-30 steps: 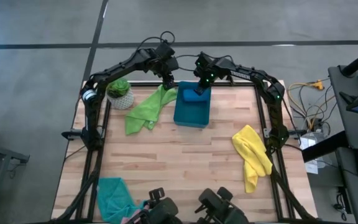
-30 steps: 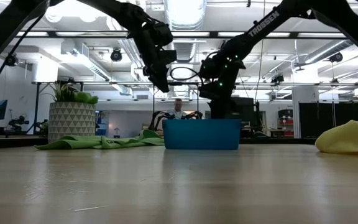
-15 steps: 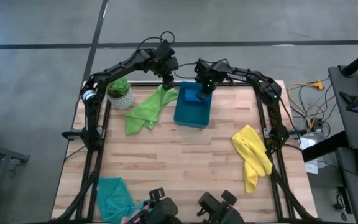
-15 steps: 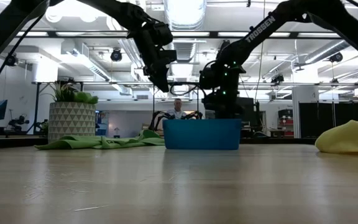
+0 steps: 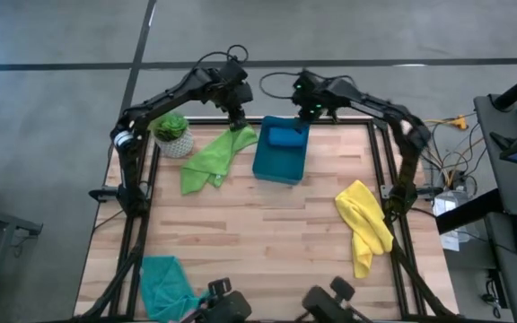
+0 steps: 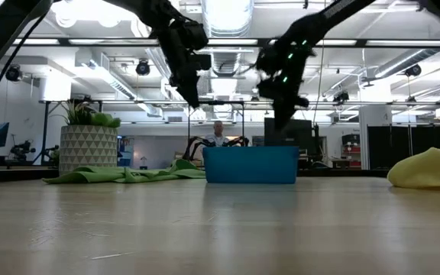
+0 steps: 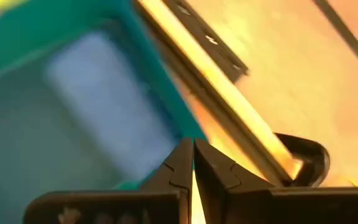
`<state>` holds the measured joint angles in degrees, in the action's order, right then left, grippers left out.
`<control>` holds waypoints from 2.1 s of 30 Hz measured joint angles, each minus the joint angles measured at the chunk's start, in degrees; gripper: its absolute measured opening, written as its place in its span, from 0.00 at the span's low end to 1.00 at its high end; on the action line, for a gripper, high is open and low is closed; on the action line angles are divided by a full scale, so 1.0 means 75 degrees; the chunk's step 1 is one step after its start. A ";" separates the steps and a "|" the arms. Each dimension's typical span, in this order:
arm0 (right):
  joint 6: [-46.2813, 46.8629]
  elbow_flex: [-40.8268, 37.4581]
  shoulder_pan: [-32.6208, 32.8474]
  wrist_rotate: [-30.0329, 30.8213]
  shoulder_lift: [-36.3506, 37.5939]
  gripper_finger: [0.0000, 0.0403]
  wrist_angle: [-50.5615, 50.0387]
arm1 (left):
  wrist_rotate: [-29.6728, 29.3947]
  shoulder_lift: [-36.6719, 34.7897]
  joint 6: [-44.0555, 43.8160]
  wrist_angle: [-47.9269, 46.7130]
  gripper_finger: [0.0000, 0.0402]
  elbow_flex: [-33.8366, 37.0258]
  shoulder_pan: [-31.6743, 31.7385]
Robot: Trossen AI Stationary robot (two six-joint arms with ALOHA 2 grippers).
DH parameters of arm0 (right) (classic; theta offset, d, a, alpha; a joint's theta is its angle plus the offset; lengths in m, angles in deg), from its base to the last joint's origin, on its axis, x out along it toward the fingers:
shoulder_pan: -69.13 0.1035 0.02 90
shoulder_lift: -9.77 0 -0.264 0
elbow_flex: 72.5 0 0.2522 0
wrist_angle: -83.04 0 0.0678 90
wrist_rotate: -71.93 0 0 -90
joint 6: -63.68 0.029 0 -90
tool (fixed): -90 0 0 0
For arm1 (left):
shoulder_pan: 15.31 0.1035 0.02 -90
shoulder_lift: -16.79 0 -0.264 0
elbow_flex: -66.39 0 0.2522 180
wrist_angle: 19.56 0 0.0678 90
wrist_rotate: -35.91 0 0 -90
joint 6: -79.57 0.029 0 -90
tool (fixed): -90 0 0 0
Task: Fold microfiber towels
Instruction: Fold the green microfiber cloth
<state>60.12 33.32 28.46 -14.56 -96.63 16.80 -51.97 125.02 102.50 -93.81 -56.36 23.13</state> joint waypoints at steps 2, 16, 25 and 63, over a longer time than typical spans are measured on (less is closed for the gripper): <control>-0.0216 -0.0494 -0.0001 -0.1024 0.0628 0.02 -0.0004 | 0.0330 -0.0067 0.0041 -0.0567 0.41 0.0012 0.0003; 0.2853 -0.5876 0.2164 -0.3450 0.6294 0.02 0.1680 | 0.4239 -0.2180 0.0913 -0.2228 0.41 0.3490 -0.0557; 0.5230 -0.7919 0.4113 -0.1382 0.8211 0.02 0.5560 | 0.1862 -0.3266 0.0306 0.2596 0.41 0.6800 -0.0848; 0.4959 -0.7999 0.4639 -0.0855 0.8303 0.02 0.5895 | 0.0463 -0.1825 -0.0630 0.4519 0.44 0.7751 -0.1102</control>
<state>97.31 -26.66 63.25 -20.97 -34.35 61.02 -48.50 111.33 97.77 -59.91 1.77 14.86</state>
